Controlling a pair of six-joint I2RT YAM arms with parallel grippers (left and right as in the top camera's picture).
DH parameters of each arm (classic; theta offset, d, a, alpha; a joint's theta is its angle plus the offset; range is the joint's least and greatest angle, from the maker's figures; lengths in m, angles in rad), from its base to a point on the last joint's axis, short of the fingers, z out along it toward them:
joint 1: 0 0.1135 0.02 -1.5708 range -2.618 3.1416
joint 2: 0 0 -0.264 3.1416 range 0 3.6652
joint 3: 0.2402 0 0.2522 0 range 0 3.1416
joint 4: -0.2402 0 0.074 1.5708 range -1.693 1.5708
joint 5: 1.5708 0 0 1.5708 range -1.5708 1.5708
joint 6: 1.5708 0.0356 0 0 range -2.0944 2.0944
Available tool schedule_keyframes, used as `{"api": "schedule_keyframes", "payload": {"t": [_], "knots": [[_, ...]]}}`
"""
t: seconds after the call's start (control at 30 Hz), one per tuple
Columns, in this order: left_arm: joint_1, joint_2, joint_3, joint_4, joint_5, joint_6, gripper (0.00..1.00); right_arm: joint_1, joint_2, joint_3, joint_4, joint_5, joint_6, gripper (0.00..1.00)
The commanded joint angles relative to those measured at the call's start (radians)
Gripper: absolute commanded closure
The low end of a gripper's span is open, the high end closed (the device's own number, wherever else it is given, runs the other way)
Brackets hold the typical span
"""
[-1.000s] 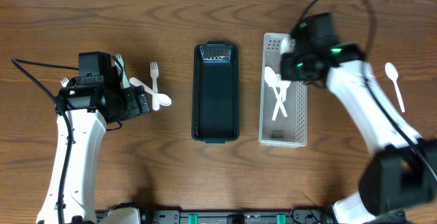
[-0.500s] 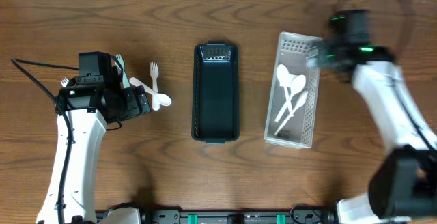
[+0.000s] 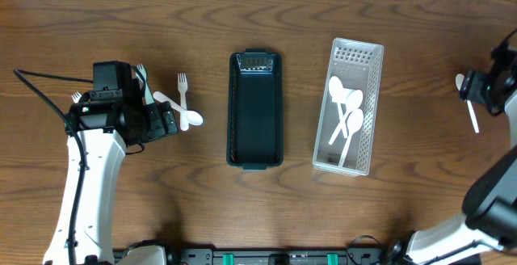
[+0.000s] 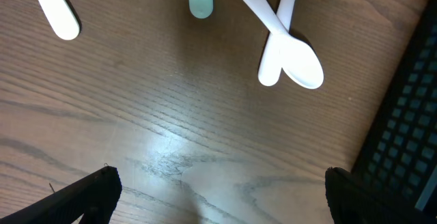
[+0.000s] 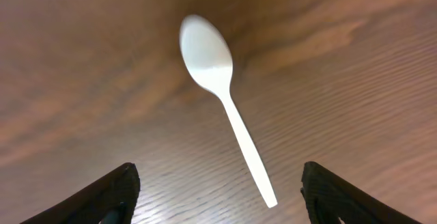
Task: Pack container
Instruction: 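Grasp the last white spoon with the right gripper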
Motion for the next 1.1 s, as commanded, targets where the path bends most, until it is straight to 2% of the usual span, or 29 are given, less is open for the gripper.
{"api": "schedule_keyframes", "payload": {"t": [0.0,0.3,0.37,0.5,0.67,0.83,0.93,1.07], "knots": [[0.000,0.007,0.014,-0.006,0.006,0.017,0.02,-0.019,0.092,0.000,0.013,-0.034,-0.065,0.17],[0.000,0.007,0.014,-0.005,0.006,0.017,0.02,-0.035,0.188,0.000,0.092,-0.033,-0.065,0.27],[0.000,0.007,0.014,-0.006,0.006,0.017,0.02,-0.037,0.196,0.000,0.099,-0.033,-0.065,0.32],[0.000,0.007,0.014,-0.005,0.006,0.017,0.02,-0.039,0.211,0.000,0.097,-0.034,-0.065,0.49],[0.000,0.007,0.014,-0.005,0.006,0.017,0.02,-0.040,0.249,0.000,0.066,-0.037,-0.065,0.52],[0.000,0.007,0.014,-0.006,0.006,0.017,0.02,-0.040,0.285,0.000,0.017,-0.045,-0.064,0.68],[0.000,0.007,0.014,-0.005,0.006,0.017,0.02,-0.040,0.285,0.000,0.003,-0.048,-0.046,0.86],[0.000,0.007,0.014,-0.006,0.006,0.017,0.02,-0.040,0.282,0.001,-0.018,-0.055,0.024,0.99]]}}
